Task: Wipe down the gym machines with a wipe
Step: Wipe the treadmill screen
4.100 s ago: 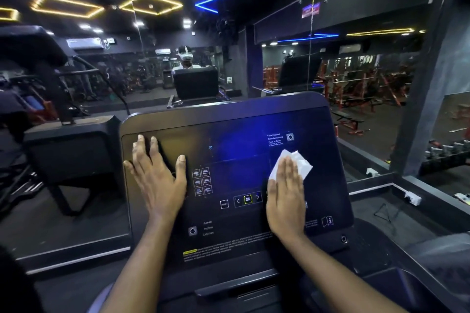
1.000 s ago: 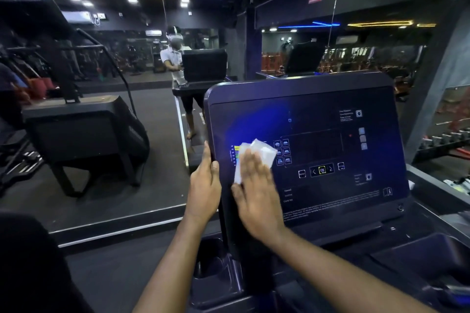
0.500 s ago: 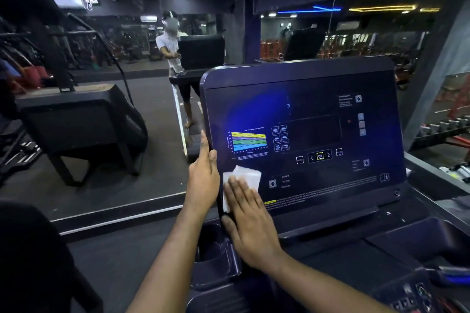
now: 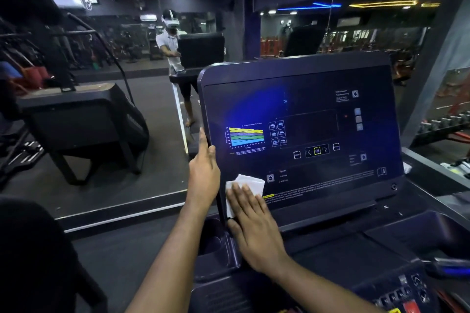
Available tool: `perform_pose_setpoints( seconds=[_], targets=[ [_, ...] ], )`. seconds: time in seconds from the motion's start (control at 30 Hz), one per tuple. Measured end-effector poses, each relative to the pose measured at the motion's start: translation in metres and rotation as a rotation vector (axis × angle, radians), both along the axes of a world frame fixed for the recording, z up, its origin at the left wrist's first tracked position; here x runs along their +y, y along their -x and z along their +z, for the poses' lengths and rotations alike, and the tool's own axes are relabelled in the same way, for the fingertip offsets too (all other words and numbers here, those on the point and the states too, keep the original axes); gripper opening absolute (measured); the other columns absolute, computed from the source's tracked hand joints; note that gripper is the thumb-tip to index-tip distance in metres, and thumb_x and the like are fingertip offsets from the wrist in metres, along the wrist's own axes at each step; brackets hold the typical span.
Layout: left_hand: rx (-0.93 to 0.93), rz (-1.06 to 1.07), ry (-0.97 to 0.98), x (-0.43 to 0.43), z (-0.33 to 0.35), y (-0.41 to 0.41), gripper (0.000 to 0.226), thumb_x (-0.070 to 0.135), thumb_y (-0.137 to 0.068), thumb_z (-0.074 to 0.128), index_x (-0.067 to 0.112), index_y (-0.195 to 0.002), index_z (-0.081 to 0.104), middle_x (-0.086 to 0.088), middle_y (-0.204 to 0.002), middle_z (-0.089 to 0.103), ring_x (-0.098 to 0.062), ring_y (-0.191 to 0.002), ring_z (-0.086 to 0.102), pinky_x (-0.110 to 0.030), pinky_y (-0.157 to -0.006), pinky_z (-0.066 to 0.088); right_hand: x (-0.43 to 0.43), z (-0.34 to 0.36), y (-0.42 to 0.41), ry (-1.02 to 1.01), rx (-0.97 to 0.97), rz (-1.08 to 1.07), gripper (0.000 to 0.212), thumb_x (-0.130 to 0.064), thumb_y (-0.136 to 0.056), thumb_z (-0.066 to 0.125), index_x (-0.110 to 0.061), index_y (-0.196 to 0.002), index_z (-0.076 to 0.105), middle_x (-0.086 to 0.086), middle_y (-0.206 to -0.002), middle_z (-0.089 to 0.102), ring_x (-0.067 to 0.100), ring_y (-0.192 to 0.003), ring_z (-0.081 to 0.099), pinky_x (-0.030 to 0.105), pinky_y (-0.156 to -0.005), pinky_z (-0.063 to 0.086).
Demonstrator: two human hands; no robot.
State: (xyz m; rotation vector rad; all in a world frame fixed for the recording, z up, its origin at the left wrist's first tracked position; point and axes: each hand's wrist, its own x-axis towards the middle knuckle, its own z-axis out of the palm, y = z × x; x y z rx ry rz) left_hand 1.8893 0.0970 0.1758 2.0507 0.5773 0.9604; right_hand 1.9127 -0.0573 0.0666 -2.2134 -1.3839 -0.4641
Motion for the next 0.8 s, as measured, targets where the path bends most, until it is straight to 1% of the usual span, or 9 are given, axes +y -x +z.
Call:
perform_pose_setpoints(
  seconds=[0.1, 0.2, 0.33, 0.4, 0.47, 0.6, 0.7, 0.77, 0.8],
  targets=[
    [-0.014, 0.000, 0.005, -0.003, 0.000, 0.000, 0.055, 0.027, -0.110, 0.032, 0.033, -0.162, 0.014, -0.018, -0.086, 0.063, -0.028, -0.074, 0.058, -0.033, -0.071, 0.041, 0.009, 0.016, -0.022, -0.114, 0.056, -0.156, 0.059, -0.037, -0.109, 0.027, -0.027, -0.162, 0.003, -0.012, -0.169, -0.004, 0.010, -0.156, -0.005, 0.042, -0.126, 0.009],
    [-0.008, 0.002, 0.020, -0.003, -0.001, 0.001, 0.055, 0.029, -0.110, 0.032, 0.033, -0.162, 0.013, -0.014, -0.095, 0.064, -0.026, -0.082, 0.063, -0.033, -0.075, 0.048, 0.031, 0.042, -0.031, -0.281, 0.170, -0.314, 0.063, -0.036, -0.108, 0.029, -0.020, -0.163, 0.002, -0.006, -0.170, -0.005, 0.014, -0.156, -0.008, 0.040, -0.127, 0.002],
    [0.022, -0.004, 0.015, -0.003, 0.000, 0.001, 0.055, 0.029, -0.110, 0.031, 0.034, -0.162, 0.012, -0.009, -0.094, 0.063, -0.016, -0.074, 0.058, -0.021, -0.062, 0.039, 0.017, 0.002, 0.013, -0.073, 0.083, -0.053, 0.064, -0.039, -0.109, 0.033, -0.023, -0.163, 0.002, -0.009, -0.170, -0.007, 0.012, -0.156, -0.007, 0.039, -0.125, 0.003],
    [0.026, -0.003, 0.024, -0.002, 0.000, 0.001, 0.055, 0.030, -0.110, 0.030, 0.034, -0.162, 0.011, -0.008, -0.092, 0.063, -0.012, -0.071, 0.056, -0.011, -0.054, 0.040, -0.001, -0.021, 0.017, -0.009, 0.029, -0.021, 0.061, -0.042, -0.110, 0.030, -0.027, -0.162, 0.002, -0.013, -0.169, -0.007, 0.009, -0.156, -0.005, 0.039, -0.124, 0.007],
    [0.021, -0.004, 0.035, -0.003, 0.000, 0.002, 0.055, 0.030, -0.111, 0.030, 0.035, -0.162, 0.011, -0.009, -0.091, 0.063, -0.014, -0.072, 0.057, -0.007, -0.054, 0.041, -0.006, -0.025, 0.002, -0.060, 0.037, -0.140, 0.059, -0.041, -0.110, 0.026, -0.027, -0.162, 0.003, -0.012, -0.169, -0.005, 0.009, -0.156, -0.003, 0.041, -0.124, 0.009],
    [-0.006, 0.002, 0.052, -0.009, 0.000, 0.003, 0.055, 0.028, -0.111, 0.031, 0.032, -0.162, 0.012, 0.003, -0.084, 0.059, -0.008, -0.070, 0.056, -0.010, -0.055, 0.039, 0.009, -0.001, -0.022, -0.322, 0.258, -0.455, 0.063, -0.038, -0.108, 0.024, -0.017, -0.162, 0.000, -0.003, -0.170, -0.007, 0.015, -0.156, -0.006, 0.044, -0.127, 0.010],
    [-0.002, 0.026, 0.048, -0.011, 0.000, 0.002, 0.054, 0.029, -0.111, 0.030, 0.032, -0.162, 0.013, -0.003, -0.084, 0.058, -0.010, -0.067, 0.053, -0.024, -0.059, 0.039, 0.018, -0.014, 0.012, -0.259, 0.215, -0.292, 0.065, -0.040, -0.108, 0.025, -0.016, -0.162, -0.001, -0.002, -0.170, -0.008, 0.018, -0.157, -0.006, 0.042, -0.126, 0.007],
    [0.008, 0.021, 0.047, -0.011, -0.001, 0.002, 0.054, 0.030, -0.111, 0.029, 0.032, -0.162, 0.013, -0.004, -0.091, 0.061, -0.008, -0.072, 0.057, -0.013, -0.056, 0.039, 0.010, -0.037, 0.033, -0.187, 0.178, -0.199, 0.065, -0.041, -0.108, 0.026, -0.018, -0.162, -0.001, -0.004, -0.170, -0.008, 0.017, -0.157, -0.005, 0.041, -0.125, 0.005],
    [0.013, 0.018, 0.048, -0.011, 0.000, 0.002, 0.054, 0.031, -0.111, 0.029, 0.032, -0.162, 0.013, -0.004, -0.095, 0.062, -0.006, -0.074, 0.057, -0.011, -0.057, 0.040, 0.006, -0.043, 0.029, -0.197, 0.173, -0.233, 0.064, -0.040, -0.108, 0.026, -0.018, -0.162, 0.000, -0.004, -0.170, -0.008, 0.017, -0.157, -0.003, 0.041, -0.125, 0.008]
  ],
)
